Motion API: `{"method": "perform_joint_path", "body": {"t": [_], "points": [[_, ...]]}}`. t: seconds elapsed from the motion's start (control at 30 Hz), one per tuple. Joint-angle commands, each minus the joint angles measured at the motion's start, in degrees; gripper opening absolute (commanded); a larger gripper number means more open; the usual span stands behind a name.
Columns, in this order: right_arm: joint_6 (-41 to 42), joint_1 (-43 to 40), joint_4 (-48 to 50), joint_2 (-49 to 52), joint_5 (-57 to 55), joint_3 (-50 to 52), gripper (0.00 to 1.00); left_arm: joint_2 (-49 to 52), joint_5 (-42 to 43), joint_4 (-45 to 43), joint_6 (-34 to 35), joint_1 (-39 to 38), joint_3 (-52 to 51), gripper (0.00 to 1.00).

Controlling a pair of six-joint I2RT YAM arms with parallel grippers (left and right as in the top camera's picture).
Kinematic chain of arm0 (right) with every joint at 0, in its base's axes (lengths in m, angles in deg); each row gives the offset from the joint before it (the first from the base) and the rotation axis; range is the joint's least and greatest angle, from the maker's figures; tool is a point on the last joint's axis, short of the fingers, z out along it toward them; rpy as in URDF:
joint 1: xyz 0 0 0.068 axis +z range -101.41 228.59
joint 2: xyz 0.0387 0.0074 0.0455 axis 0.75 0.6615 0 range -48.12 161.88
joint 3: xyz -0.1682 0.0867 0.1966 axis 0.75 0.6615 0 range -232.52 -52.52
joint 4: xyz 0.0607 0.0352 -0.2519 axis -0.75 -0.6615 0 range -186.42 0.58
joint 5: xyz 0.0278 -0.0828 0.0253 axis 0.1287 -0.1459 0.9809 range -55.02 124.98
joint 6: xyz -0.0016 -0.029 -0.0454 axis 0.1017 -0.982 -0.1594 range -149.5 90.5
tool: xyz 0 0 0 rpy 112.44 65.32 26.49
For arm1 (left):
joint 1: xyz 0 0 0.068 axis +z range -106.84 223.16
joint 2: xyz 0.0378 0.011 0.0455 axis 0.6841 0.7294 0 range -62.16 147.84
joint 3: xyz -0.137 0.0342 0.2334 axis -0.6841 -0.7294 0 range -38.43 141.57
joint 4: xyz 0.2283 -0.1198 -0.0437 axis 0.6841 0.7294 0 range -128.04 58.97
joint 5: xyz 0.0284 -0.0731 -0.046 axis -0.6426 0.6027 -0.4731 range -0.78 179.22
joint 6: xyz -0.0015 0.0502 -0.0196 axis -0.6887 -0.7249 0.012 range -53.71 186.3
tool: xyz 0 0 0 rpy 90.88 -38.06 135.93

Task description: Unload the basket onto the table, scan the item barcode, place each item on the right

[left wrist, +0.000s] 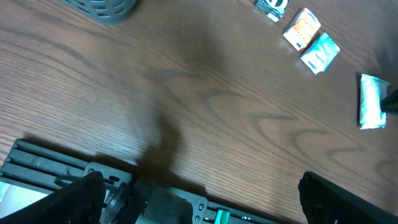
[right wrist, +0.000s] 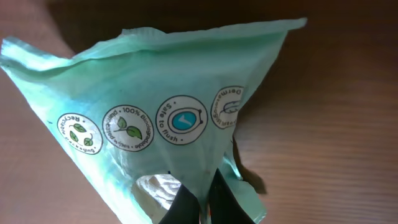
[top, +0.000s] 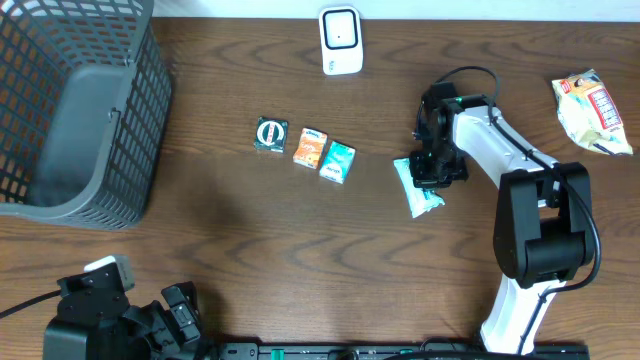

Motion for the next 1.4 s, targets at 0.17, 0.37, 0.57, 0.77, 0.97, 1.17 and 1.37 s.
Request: {"method": "perform_joint_path", "body": {"t": [0.17, 0.37, 0.57, 0.77, 0.97, 1.17, 1.37], "points": [[-6.67, -1.31, -6.01, 1.55, 35.85, 0.74, 0.01, 0.02, -0.52, -0.04, 0.5, 0.17, 0.13, 0.98], [-15.56, -4.31, -12.87, 1.55, 60.0, 0.68, 0.01, 0.02, -0.52, -0.04, 0.5, 0.17, 0.13, 0.98], [-23.52, -6.03, -14.51, 1.55, 56.94, 0.68, 0.01, 0.02, -0.52, -0.04, 0.5, 0.17, 0.13, 0.97], [-19.15, -3.87, -13.97, 1.55, 40.89, 0.42, 0.02, 0.02, -0.52, -0.04, 0.5, 0.17, 0.13, 0.98], [-8.52, -0.24, -13.94, 0.59, 22.53, -3.39, 0.08, 0.02, -0.52, -0.04, 0.5, 0.17, 0.13, 0.98], [-1.77, 5.4, -14.49, -1.14, 10.99, -9.18, 0.21, 0.02, -0.52, -0.04, 0.5, 0.17, 0.13, 0.98], [0.31, 11.3, -14.03, -1.51, 6.38, -9.38, 0.41, 0.02, -0.52, -0.04, 0.5, 0.17, 0.13, 0.98]]}}
